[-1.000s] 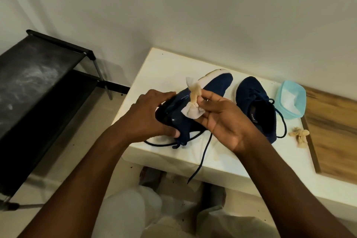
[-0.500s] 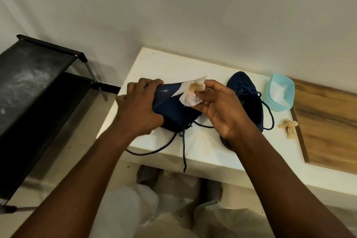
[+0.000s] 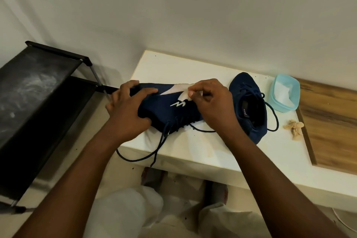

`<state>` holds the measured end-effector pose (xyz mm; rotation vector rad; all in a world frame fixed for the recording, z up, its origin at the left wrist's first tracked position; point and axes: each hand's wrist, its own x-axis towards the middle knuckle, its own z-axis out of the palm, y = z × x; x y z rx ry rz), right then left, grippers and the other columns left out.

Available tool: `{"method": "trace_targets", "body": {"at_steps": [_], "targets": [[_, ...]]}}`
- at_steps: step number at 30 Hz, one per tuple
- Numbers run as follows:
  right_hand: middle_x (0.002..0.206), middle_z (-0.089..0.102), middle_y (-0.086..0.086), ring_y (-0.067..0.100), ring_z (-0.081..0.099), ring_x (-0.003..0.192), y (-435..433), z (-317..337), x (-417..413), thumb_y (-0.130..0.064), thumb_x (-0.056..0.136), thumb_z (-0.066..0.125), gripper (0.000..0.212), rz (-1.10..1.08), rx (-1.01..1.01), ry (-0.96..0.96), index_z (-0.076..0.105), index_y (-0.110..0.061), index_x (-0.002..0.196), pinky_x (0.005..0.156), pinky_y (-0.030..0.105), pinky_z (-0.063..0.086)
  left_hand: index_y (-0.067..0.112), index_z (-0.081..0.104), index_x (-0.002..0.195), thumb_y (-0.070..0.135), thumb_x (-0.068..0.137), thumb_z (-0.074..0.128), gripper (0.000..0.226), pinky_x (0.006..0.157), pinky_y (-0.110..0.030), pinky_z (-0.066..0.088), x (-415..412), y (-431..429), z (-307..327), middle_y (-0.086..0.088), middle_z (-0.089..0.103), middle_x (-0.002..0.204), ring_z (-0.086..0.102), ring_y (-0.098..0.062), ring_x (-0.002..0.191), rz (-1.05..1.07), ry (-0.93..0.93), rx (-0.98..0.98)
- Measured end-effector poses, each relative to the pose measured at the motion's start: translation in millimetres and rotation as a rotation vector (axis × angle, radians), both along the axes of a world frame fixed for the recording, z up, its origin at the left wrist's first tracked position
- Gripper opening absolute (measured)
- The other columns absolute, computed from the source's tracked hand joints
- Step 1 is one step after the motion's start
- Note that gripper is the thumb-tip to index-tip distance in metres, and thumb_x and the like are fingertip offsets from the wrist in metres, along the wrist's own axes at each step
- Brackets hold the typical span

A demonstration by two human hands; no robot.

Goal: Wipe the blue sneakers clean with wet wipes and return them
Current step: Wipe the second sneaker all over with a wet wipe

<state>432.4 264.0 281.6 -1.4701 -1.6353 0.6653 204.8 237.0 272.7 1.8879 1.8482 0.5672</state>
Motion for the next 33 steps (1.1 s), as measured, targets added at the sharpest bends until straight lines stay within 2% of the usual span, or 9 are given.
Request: {"method": "trace_targets", "body": {"at_steps": [2, 6, 8, 10, 14, 19, 25, 29, 33], "targets": [[0.103, 0.065, -0.006, 0.007, 0.064, 0.094, 4, -2, 0, -0.014, 0.089, 0.072, 0.011, 0.001, 0.034, -0.025, 0.077, -0.017, 0.098, 0.086, 0.029, 0.057, 0.042, 0.058, 0.117, 0.015, 0.074, 0.078, 0.055, 0.103, -0.038, 0.039, 6, -8, 1, 0.009, 0.035, 0.137, 0.037, -0.021, 0.129, 0.175, -0.235, 0.072], [0.103, 0.065, -0.006, 0.007, 0.065, 0.094, 5, -6, -1, -0.010, 0.088, 0.072, 0.013, 0.003, 0.043, -0.040, 0.077, -0.017, 0.097, 0.085, 0.030, 0.057, 0.018, 0.066, 0.096, 0.020, 0.085, 0.074, 0.015, 0.067, -0.027, 0.047, 31, -20, 10, 0.002, 0.062, 0.094, 0.059, -0.011, 0.085, 0.772, -1.144, -0.031], [0.104, 0.067, -0.006, 0.007, 0.066, 0.094, 3, -6, -1, -0.010, 0.088, 0.073, 0.014, -0.008, 0.032, -0.008, 0.076, -0.018, 0.099, 0.085, 0.031, 0.058, 0.014, 0.067, 0.110, 0.022, 0.087, 0.073, 0.025, 0.075, -0.026, 0.051, 47, -27, 7, -0.001, 0.065, 0.105, 0.063, -0.012, 0.096, 0.900, -1.418, -0.249], [0.108, 0.069, -0.005, 0.008, 0.067, 0.096, 3, -5, 1, -0.012, 0.087, 0.074, 0.022, -0.017, 0.003, 0.034, 0.074, -0.018, 0.108, 0.087, 0.033, 0.058, 0.008, 0.057, 0.133, 0.026, 0.092, 0.068, 0.046, 0.100, -0.030, 0.047, 59, -30, 7, -0.008, 0.059, 0.127, 0.058, -0.020, 0.118, 0.923, -1.612, -0.396], [0.110, 0.071, -0.002, 0.009, 0.070, 0.097, 1, -1, 0, -0.017, 0.080, 0.082, 0.035, -0.040, -0.089, 0.147, 0.071, -0.015, 0.113, 0.088, 0.035, 0.059, 0.004, 0.054, 0.129, 0.045, 0.092, 0.067, 0.056, 0.112, -0.043, 0.042, 54, -14, 10, -0.014, 0.060, 0.126, 0.058, -0.027, 0.121, 0.918, -1.829, -0.435], [0.098, 0.075, -0.001, 0.010, 0.073, 0.088, -5, 13, -6, -0.008, 0.081, 0.080, 0.023, -0.028, -0.128, 0.330, 0.074, -0.009, 0.103, 0.084, 0.031, 0.060, 0.006, 0.058, 0.131, 0.041, 0.101, 0.056, 0.046, 0.104, -0.044, 0.048, 41, 11, 8, -0.012, 0.065, 0.127, 0.063, -0.027, 0.115, 0.883, -1.910, -0.368], [0.102, 0.074, -0.004, 0.013, 0.070, 0.095, -8, 36, -9, -0.015, 0.090, 0.072, 0.016, 0.000, 0.000, 0.266, 0.071, -0.018, 0.105, 0.089, 0.038, 0.058, 0.010, 0.064, 0.127, 0.029, 0.099, 0.056, 0.035, 0.099, -0.044, 0.053, 39, 10, 34, -0.009, 0.071, 0.124, 0.068, -0.024, 0.113, 0.740, -1.882, -0.213], [0.111, 0.068, -0.005, 0.006, 0.063, 0.103, -17, 65, -17, -0.010, 0.094, 0.066, 0.022, 0.062, 0.348, 0.009, 0.070, -0.017, 0.115, 0.083, 0.018, 0.051, 0.016, 0.068, 0.118, 0.035, 0.094, 0.058, 0.032, 0.071, -0.033, 0.061, 43, -3, 74, 0.000, 0.076, 0.100, 0.073, -0.015, 0.088, 0.512, -1.625, -0.085], [0.103, 0.070, 0.003, 0.011, 0.065, 0.092, -28, 78, -28, -0.008, 0.091, 0.071, 0.026, 0.022, 0.578, -0.098, 0.070, -0.009, 0.117, 0.079, 0.021, 0.051, 0.027, 0.070, 0.117, 0.059, 0.094, 0.055, 0.042, 0.089, -0.042, 0.058, 57, -12, 102, 0.006, 0.078, 0.101, 0.074, -0.014, 0.096, 0.340, -1.333, -0.043]]}}
